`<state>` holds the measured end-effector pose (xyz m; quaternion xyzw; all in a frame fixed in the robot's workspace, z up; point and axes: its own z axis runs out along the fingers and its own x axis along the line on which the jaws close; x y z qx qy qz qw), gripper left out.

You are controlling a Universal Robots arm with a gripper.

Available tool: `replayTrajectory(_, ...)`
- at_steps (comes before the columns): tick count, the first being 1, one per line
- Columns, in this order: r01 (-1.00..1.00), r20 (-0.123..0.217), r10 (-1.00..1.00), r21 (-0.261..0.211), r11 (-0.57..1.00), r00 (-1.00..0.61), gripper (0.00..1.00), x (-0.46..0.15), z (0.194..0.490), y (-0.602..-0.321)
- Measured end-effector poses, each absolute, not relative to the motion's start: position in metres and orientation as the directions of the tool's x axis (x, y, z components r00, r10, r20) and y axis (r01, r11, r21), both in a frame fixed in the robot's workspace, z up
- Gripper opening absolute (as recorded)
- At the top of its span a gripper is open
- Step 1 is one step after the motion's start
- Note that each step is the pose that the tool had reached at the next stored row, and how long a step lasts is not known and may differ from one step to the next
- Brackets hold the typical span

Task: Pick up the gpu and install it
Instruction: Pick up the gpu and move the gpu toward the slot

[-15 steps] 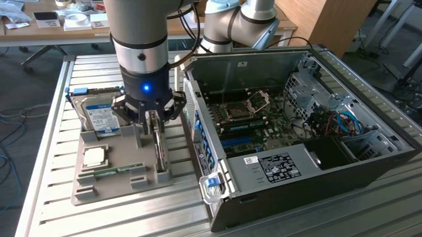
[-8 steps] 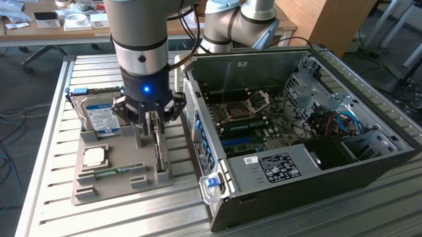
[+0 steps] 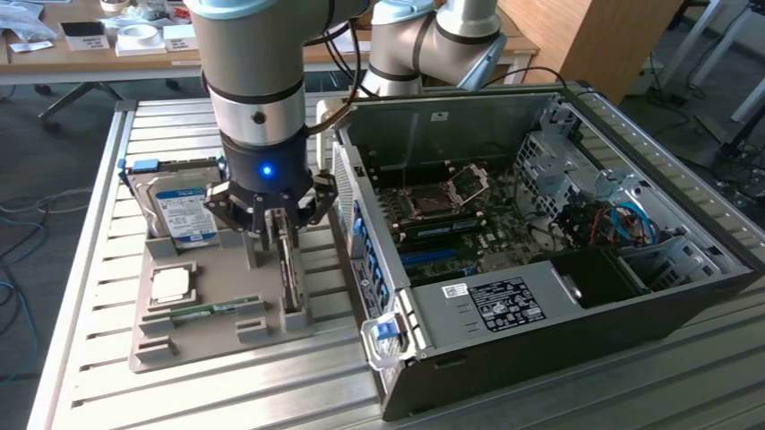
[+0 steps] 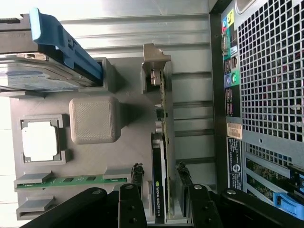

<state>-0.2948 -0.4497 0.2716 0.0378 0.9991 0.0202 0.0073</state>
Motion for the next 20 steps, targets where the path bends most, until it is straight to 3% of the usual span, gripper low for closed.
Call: replayTrajectory(20,0.075,-0.013,0.076,0.041,0.996,-0.997,0.41,-0.295,0.252,-0.45)
